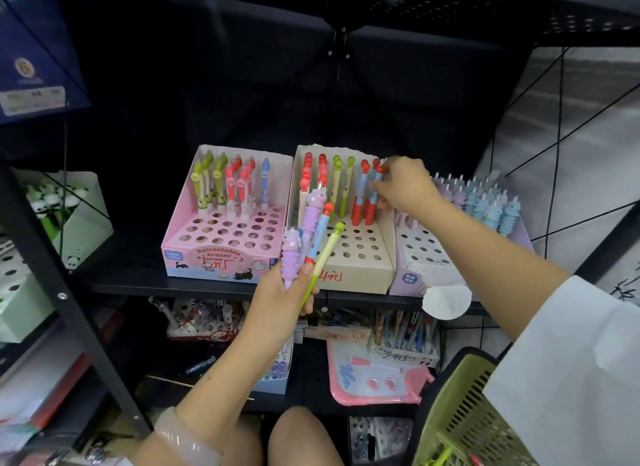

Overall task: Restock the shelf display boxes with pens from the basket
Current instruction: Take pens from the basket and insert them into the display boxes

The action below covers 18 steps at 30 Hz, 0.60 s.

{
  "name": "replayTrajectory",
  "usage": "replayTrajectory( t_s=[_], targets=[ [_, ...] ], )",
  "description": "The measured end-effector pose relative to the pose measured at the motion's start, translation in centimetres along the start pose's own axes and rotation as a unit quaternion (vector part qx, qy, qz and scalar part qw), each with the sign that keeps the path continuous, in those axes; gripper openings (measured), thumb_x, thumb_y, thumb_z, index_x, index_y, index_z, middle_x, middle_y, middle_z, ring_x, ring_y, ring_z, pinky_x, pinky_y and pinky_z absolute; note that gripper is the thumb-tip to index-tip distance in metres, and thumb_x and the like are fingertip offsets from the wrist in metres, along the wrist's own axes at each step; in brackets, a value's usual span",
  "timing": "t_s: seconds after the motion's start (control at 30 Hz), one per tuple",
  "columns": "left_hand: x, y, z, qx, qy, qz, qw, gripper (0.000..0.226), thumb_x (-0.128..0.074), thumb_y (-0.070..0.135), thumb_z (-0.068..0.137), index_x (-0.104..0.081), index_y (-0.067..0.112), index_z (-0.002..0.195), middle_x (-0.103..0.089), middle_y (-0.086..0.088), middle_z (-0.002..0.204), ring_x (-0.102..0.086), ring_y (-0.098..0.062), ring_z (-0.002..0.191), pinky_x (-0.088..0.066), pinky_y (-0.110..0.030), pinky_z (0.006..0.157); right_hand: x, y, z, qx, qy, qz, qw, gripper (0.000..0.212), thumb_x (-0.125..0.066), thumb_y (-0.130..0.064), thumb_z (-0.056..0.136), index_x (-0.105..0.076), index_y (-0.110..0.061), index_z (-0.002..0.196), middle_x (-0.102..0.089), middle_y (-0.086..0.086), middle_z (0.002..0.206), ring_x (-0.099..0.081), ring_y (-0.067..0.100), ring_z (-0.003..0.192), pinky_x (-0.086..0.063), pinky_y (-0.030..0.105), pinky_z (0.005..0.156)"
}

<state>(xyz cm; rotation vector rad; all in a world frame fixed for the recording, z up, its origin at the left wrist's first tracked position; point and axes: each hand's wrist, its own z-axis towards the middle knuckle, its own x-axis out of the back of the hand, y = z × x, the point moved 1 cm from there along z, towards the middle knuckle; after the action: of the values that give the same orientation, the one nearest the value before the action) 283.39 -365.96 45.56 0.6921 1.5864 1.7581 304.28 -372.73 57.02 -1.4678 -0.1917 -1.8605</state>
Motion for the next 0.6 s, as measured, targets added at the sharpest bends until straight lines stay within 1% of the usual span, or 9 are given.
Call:
replayTrajectory(
  t_s=[0.07, 0.13, 0.17, 0.23, 0.3, 0.37, 0.5, 0.57, 0.6],
  targets=[
    [0.0, 0.0, 0.0, -0.004, 0.001, 0.007, 1.000, 0.024, -0.046, 0.022, 0.096, -0.059, 0.013, 0.078, -0.055, 0.005, 0.059, -0.048, -0.001, 0.046, -0.042, -0.013, 0.047, 0.4, 0.2, -0.6, -0.002, 0.053, 0.059, 0.997, 0.018, -0.057, -0.015, 0.089, -0.056, -0.005, 0.104, -0.063, 0.011, 0.088, -0.063, 0.027, 0.077, -0.053, 0.033, 0.069],
    [-0.1, 0.1, 0.0, -0.006, 0.000, 0.009, 1.000, 0.025, -0.046, 0.022, 0.096, -0.058, 0.012, 0.078, -0.055, 0.005, 0.059, -0.048, -0.001, 0.046, -0.042, -0.013, 0.048, 1.1, -0.1, -1.8, 0.020, 0.107, 0.106, 0.988, 0.015, -0.056, -0.021, 0.091, -0.057, -0.009, 0.101, -0.066, 0.009, 0.086, -0.064, 0.020, 0.072, -0.052, 0.028, 0.066],
    [-0.1, 0.1, 0.0, -0.008, -0.001, 0.008, 1.000, 0.025, -0.045, 0.023, 0.096, -0.058, 0.012, 0.078, -0.055, 0.005, 0.059, -0.048, -0.002, 0.047, -0.042, -0.013, 0.048, 1.3, -0.4, -2.6, 0.035, 0.092, 0.141, 0.985, 0.014, -0.055, -0.022, 0.092, -0.059, -0.010, 0.097, -0.066, 0.004, 0.079, -0.062, 0.013, 0.064, -0.051, 0.023, 0.060],
    [-0.4, 0.1, 0.0, -0.013, 0.001, 0.013, 1.000, 0.027, -0.044, 0.025, 0.097, -0.058, 0.011, 0.078, -0.054, 0.006, 0.055, -0.048, -0.003, 0.048, -0.041, -0.014, 0.049, 0.9, -1.1, -4.5, 0.057, -0.031, 0.262, 0.963, 0.023, -0.049, -0.025, 0.096, -0.063, -0.006, 0.093, -0.064, -0.001, 0.069, -0.058, 0.003, 0.052, -0.049, 0.016, 0.050],
    [-0.7, 0.1, -0.1, -0.018, 0.006, 0.015, 1.000, 0.028, -0.044, 0.026, 0.097, -0.057, 0.012, 0.076, -0.052, 0.007, 0.050, -0.048, -0.004, 0.048, -0.040, -0.013, 0.049, 0.2, -1.5, -6.6, 0.053, -0.163, 0.360, 0.917, 0.026, -0.046, -0.029, 0.097, -0.065, -0.011, 0.090, -0.065, -0.002, 0.068, -0.060, 0.002, 0.055, -0.050, 0.015, 0.052],
    [-1.0, 0.1, -0.2, -0.024, 0.009, 0.013, 1.000, 0.029, -0.043, 0.026, 0.097, -0.056, 0.014, 0.074, -0.052, 0.008, 0.047, -0.048, -0.004, 0.048, -0.040, -0.013, 0.049, -0.5, -1.5, -8.3, 0.052, -0.235, 0.405, 0.882, 0.020, -0.051, -0.027, 0.095, -0.065, -0.016, 0.083, -0.067, -0.006, 0.068, -0.063, 0.003, 0.062, -0.052, 0.016, 0.058],
    [-1.6, 0.1, -0.4, -0.029, 0.002, 0.015, 0.999, 0.027, -0.043, 0.028, 0.097, -0.058, 0.018, 0.076, -0.054, 0.007, 0.048, -0.049, -0.004, 0.049, -0.041, -0.013, 0.050, -1.7, -1.5, -9.9, 0.060, -0.271, 0.455, 0.846, 0.010, -0.056, -0.009, 0.091, -0.061, -0.010, 0.082, -0.066, -0.001, 0.070, -0.064, 0.003, 0.063, -0.053, 0.014, 0.060],
    [-1.6, 0.1, -0.5, -0.022, 0.006, 0.005, 1.000, 0.027, -0.044, 0.028, 0.097, -0.060, 0.017, 0.078, -0.058, 0.006, 0.049, -0.052, -0.004, 0.049, -0.043, -0.013, 0.050, -1.5, -1.7, -9.8, 0.060, -0.242, 0.459, 0.853, 0.010, -0.052, -0.010, 0.093, -0.059, -0.010, 0.086, -0.065, 0.002, 0.076, -0.063, 0.002, 0.062, -0.053, 0.014, 0.060],
    [-1.6, 0.2, -0.5, -0.016, 0.010, -0.006, 1.000, 0.026, -0.045, 0.026, 0.097, -0.061, 0.015, 0.079, -0.060, 0.005, 0.051, -0.054, -0.004, 0.049, -0.044, -0.014, 0.050, -1.1, -1.8, -9.4, 0.054, -0.206, 0.460, 0.862, 0.012, -0.049, -0.012, 0.095, -0.058, -0.011, 0.087, -0.065, 0.003, 0.077, -0.063, 0.002, 0.062, -0.053, 0.015, 0.060]
  ],
)
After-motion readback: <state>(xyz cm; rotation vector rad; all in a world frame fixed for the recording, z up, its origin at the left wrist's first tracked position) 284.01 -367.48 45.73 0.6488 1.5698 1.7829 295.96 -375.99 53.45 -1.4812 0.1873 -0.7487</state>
